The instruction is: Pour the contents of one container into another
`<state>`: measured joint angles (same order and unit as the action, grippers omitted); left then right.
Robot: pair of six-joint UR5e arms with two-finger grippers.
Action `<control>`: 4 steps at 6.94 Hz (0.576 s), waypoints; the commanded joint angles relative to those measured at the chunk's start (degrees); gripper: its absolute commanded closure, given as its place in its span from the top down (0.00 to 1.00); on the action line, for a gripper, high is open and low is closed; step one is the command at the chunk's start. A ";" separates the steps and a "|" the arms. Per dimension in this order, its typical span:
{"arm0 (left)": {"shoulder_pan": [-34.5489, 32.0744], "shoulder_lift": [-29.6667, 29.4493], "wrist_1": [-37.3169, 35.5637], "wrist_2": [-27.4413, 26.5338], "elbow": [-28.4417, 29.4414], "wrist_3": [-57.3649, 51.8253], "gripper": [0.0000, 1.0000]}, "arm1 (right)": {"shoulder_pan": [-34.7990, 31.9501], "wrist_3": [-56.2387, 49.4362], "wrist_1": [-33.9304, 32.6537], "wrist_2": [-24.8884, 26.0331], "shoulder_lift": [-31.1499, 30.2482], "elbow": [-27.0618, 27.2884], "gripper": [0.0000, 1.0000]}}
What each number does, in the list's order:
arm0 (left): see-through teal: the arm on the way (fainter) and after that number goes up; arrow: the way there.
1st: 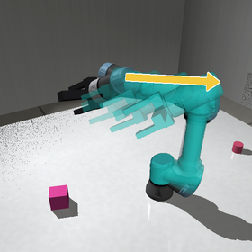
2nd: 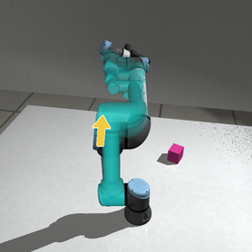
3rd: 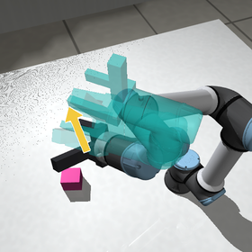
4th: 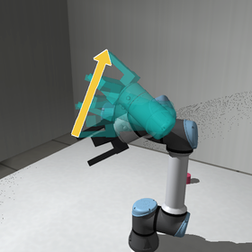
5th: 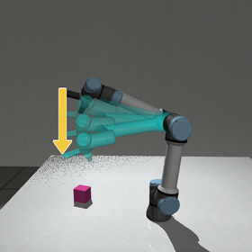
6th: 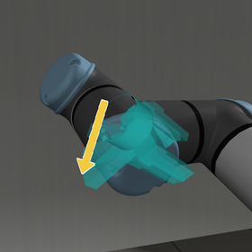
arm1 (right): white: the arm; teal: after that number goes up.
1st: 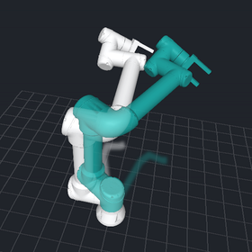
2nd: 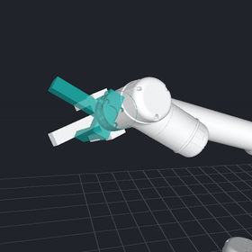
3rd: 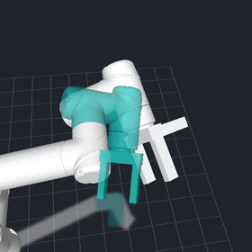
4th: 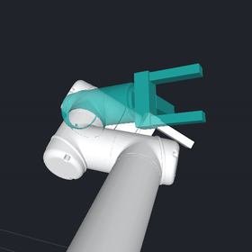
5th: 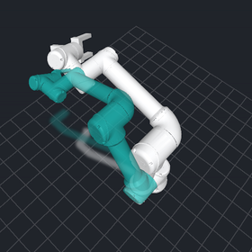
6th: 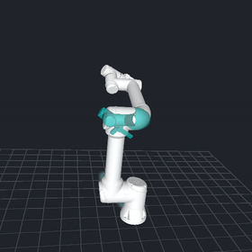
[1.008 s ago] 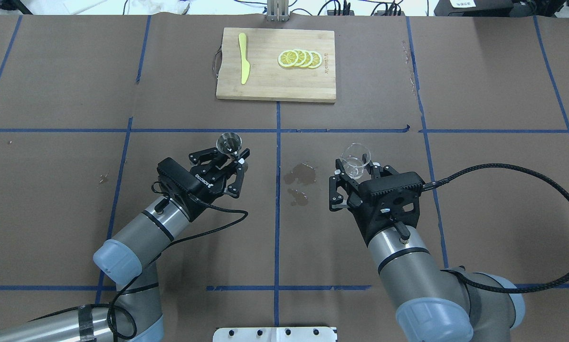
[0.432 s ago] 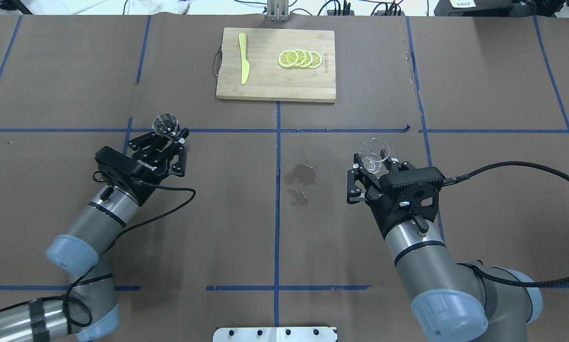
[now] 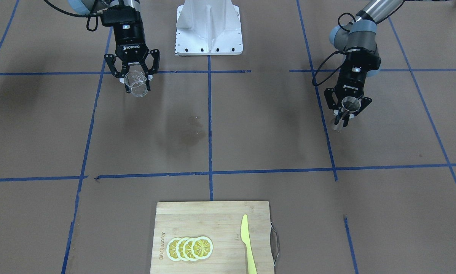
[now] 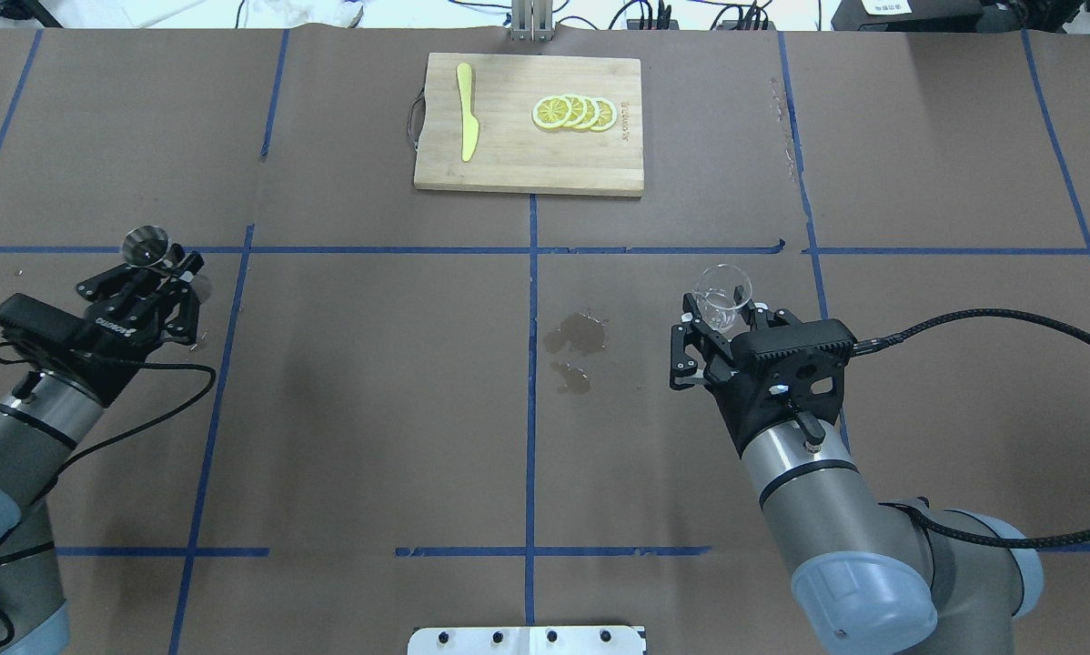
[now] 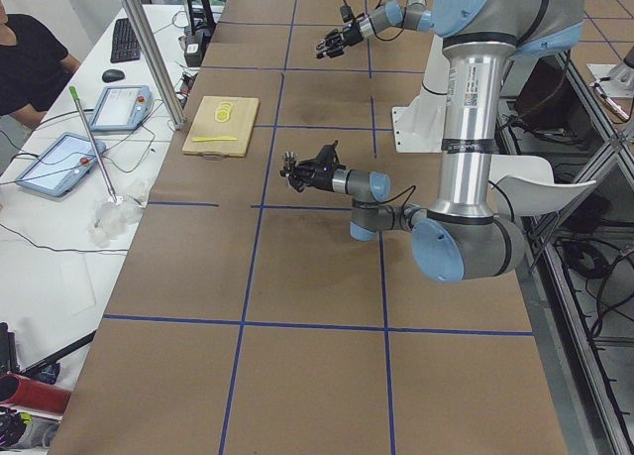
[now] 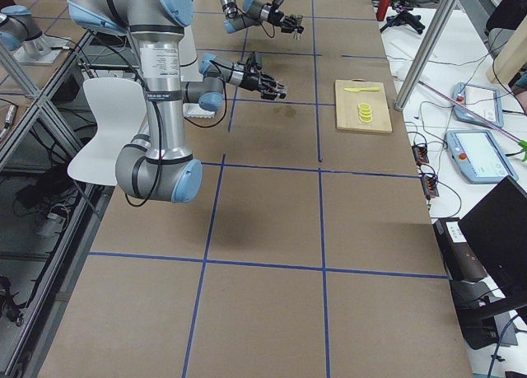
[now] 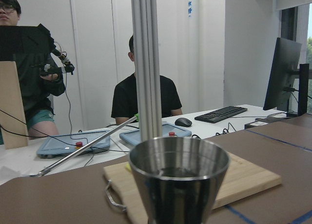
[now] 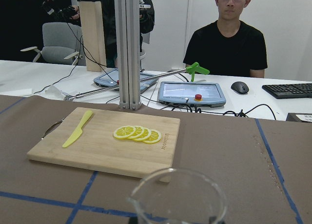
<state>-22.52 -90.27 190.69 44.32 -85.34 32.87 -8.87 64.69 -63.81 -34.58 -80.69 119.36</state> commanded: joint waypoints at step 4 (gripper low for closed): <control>0.02 7.48 1.89 -5.53 6.66 2.03 0.00 | 0.00 0.09 0.00 -0.05 0.09 0.08 0.00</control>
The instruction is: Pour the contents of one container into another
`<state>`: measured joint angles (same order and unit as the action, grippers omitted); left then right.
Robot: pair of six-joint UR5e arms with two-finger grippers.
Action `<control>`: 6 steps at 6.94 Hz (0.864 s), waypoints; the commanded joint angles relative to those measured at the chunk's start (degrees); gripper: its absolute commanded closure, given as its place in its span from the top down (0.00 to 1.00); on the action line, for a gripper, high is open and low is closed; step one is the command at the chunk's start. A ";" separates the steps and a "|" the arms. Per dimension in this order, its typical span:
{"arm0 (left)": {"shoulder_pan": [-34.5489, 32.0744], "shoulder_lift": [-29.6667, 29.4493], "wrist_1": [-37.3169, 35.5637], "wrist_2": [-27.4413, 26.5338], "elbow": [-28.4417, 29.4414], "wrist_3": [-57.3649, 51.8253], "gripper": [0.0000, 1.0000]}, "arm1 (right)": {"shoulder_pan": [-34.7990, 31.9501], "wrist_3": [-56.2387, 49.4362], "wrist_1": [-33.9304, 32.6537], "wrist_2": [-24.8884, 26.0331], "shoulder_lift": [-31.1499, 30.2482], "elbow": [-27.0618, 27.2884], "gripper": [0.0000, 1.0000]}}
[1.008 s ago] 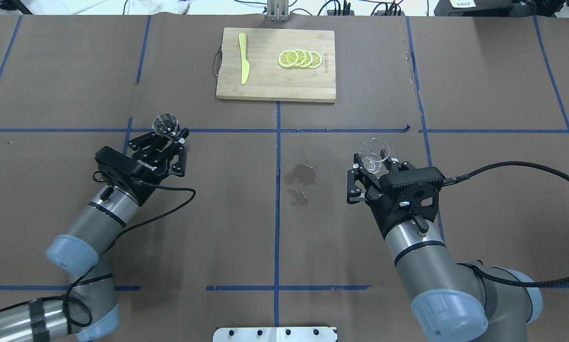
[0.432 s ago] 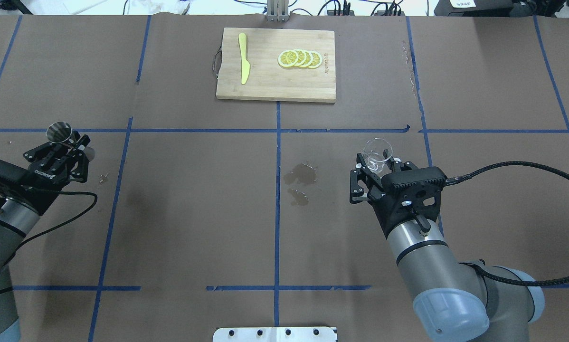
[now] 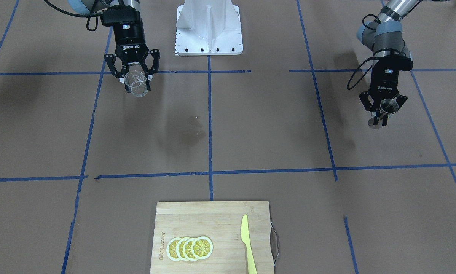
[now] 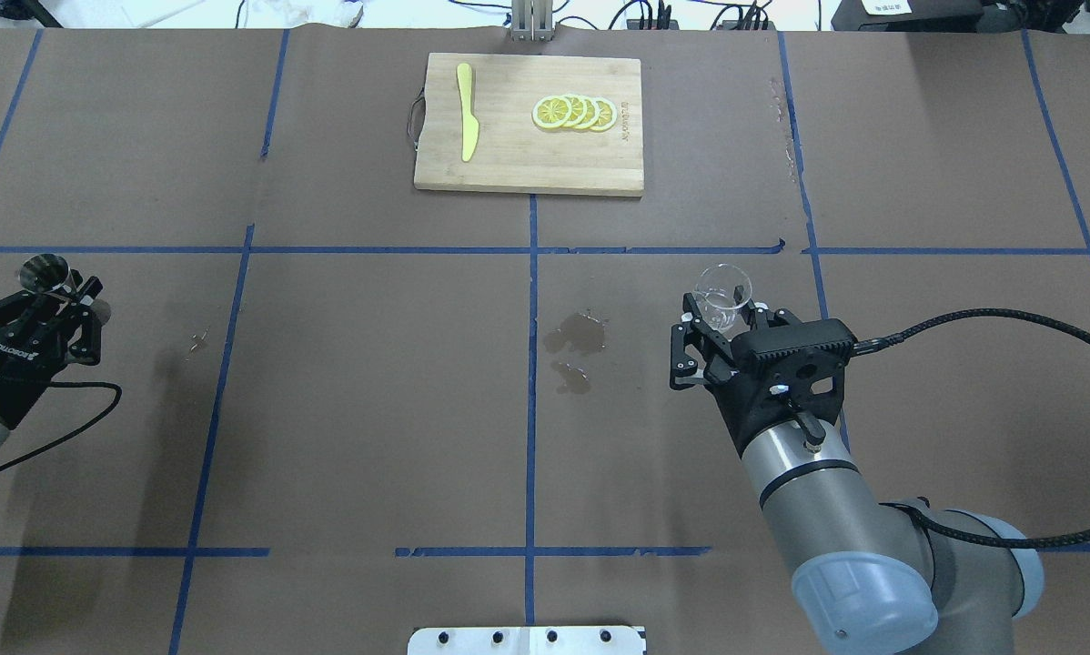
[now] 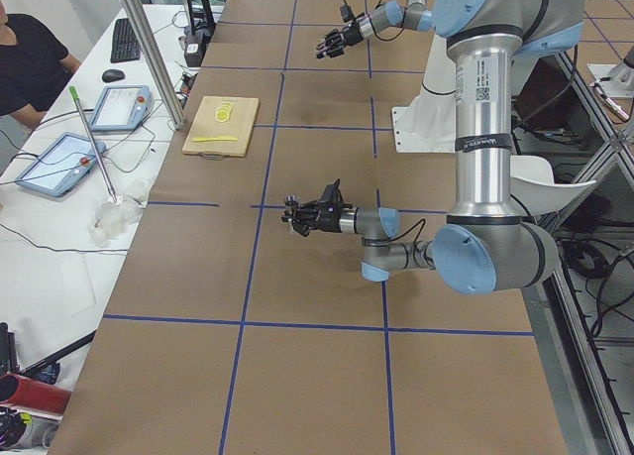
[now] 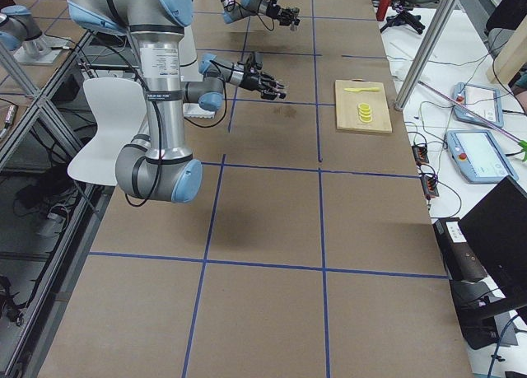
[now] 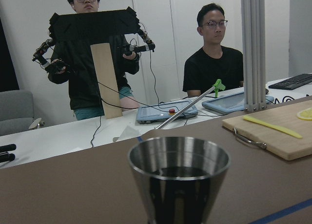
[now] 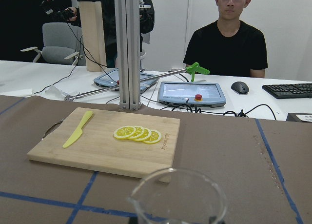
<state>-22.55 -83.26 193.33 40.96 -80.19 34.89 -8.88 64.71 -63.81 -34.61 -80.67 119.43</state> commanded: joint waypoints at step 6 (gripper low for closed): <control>0.40 -1.73 -2.87 -2.64 3.36 18.16 0.00 | 0.00 -0.02 0.00 -0.02 0.07 -0.07 0.00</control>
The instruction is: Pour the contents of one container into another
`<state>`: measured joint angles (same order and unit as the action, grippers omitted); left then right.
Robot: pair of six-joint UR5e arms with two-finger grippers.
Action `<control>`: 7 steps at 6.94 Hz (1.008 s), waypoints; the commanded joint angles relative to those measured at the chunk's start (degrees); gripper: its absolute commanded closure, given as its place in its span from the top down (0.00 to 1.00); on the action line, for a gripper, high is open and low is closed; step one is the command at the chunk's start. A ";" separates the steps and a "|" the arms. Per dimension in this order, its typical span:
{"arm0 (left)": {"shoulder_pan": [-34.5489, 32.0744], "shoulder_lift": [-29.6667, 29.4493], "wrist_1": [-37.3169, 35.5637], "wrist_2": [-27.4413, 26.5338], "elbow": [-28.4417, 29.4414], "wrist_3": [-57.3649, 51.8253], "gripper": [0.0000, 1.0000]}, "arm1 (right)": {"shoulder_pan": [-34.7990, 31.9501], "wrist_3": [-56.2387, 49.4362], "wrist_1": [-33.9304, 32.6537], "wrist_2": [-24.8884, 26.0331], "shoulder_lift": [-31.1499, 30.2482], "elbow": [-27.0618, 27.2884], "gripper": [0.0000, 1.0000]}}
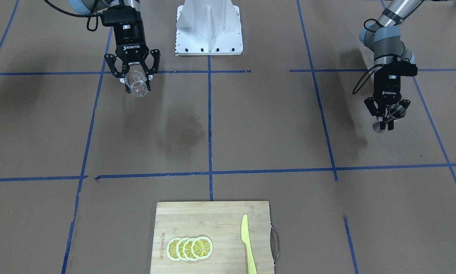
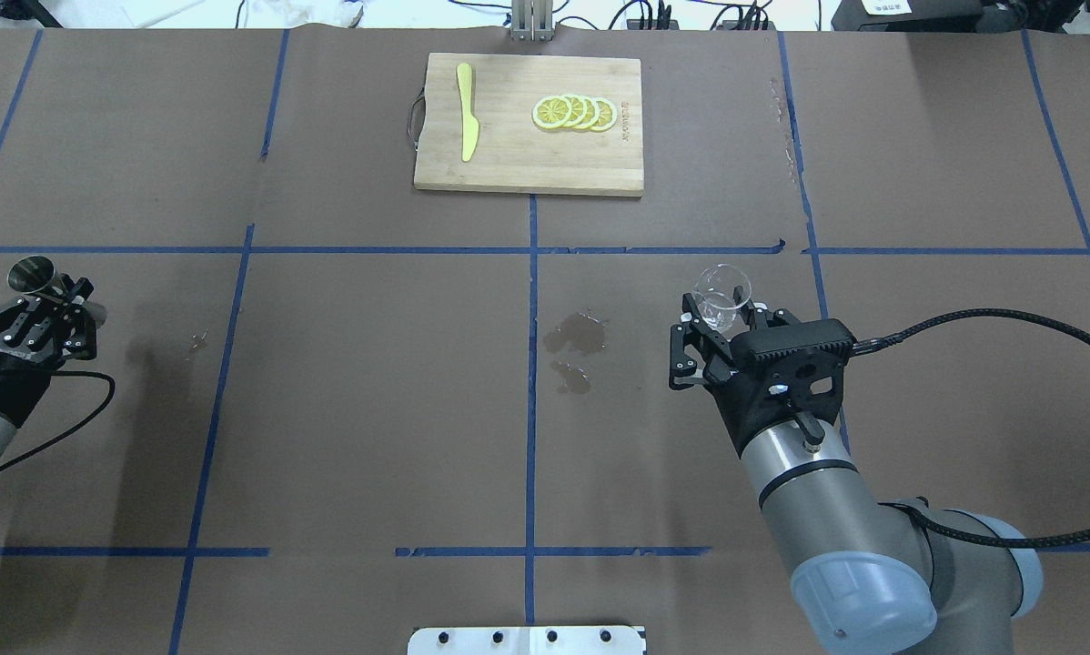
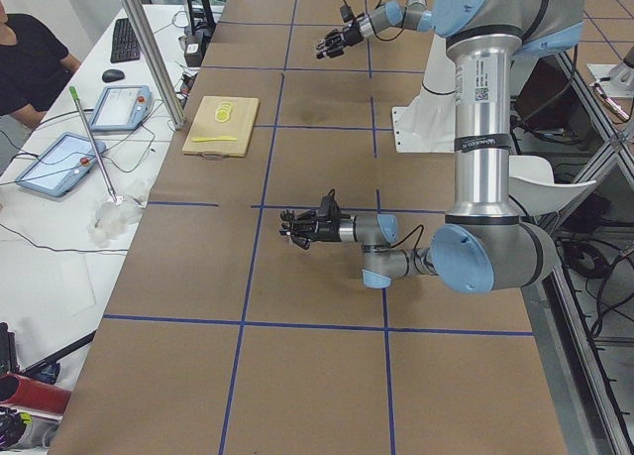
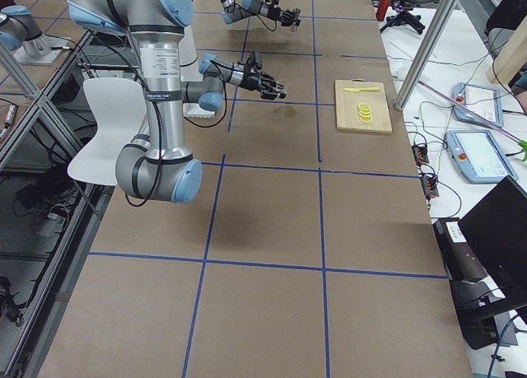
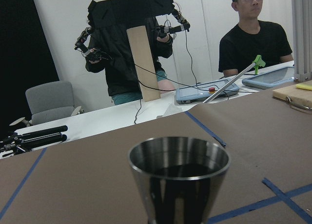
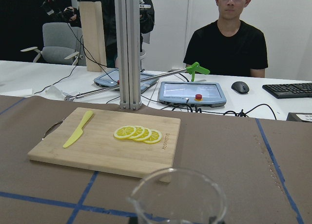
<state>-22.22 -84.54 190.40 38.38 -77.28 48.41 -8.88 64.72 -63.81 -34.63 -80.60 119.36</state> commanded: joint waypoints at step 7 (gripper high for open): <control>-0.02 -0.81 -0.11 -0.87 3.89 3.71 0.00 | 0.00 -0.03 0.00 -0.71 0.18 0.00 0.00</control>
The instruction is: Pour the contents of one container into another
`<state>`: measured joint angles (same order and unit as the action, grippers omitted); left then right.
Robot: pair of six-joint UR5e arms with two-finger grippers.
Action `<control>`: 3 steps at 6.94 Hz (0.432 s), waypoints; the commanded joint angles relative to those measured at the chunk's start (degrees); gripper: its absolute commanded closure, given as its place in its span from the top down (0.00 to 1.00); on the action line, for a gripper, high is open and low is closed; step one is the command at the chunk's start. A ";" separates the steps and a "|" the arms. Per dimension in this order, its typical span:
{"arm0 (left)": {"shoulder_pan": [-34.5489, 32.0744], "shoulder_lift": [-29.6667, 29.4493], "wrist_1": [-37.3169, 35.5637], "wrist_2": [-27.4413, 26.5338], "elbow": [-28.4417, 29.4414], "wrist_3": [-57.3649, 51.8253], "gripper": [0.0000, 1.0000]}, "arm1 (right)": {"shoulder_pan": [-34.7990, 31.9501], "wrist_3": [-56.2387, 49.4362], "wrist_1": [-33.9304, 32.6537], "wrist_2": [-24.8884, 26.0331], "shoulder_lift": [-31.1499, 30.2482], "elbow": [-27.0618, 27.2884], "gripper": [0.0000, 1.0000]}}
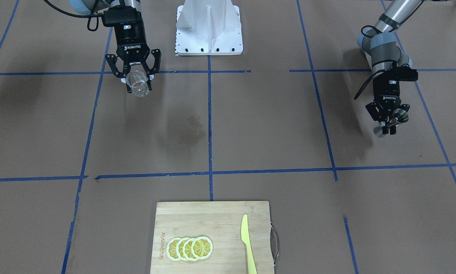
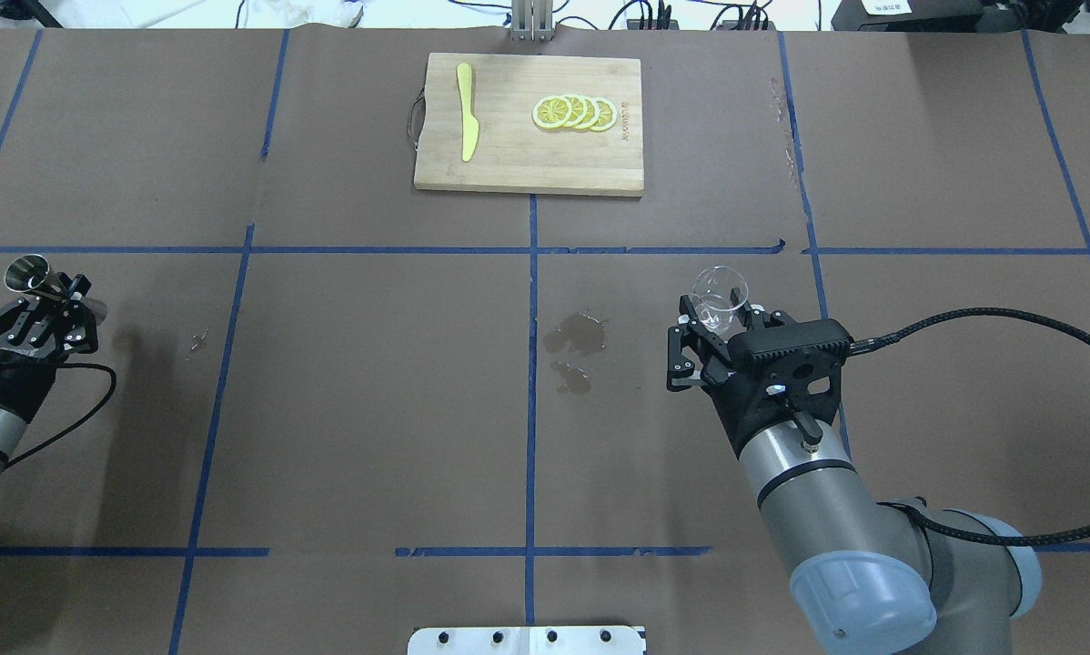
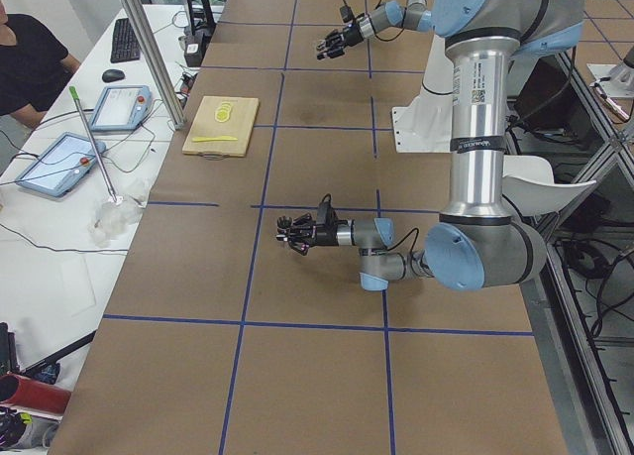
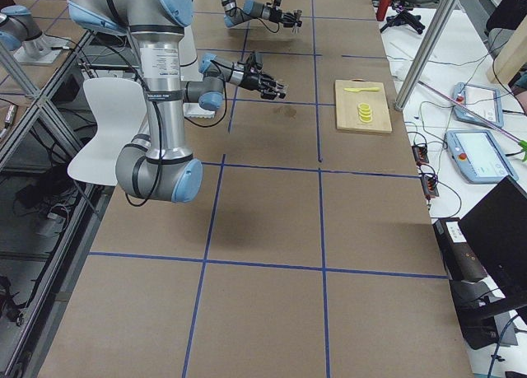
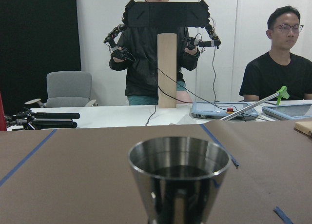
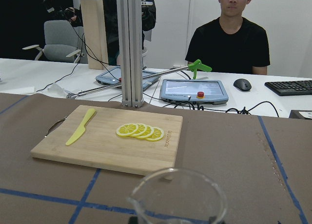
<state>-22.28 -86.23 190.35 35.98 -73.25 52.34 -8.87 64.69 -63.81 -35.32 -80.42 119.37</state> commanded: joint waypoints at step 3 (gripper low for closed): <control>0.13 0.97 -0.33 5.15 -0.14 0.13 0.00 | 0.00 0.09 0.00 -0.01 0.09 -0.02 0.00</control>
<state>-22.21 -85.26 190.05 39.85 -73.36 52.25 -8.88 64.71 -63.81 -35.33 -80.38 119.32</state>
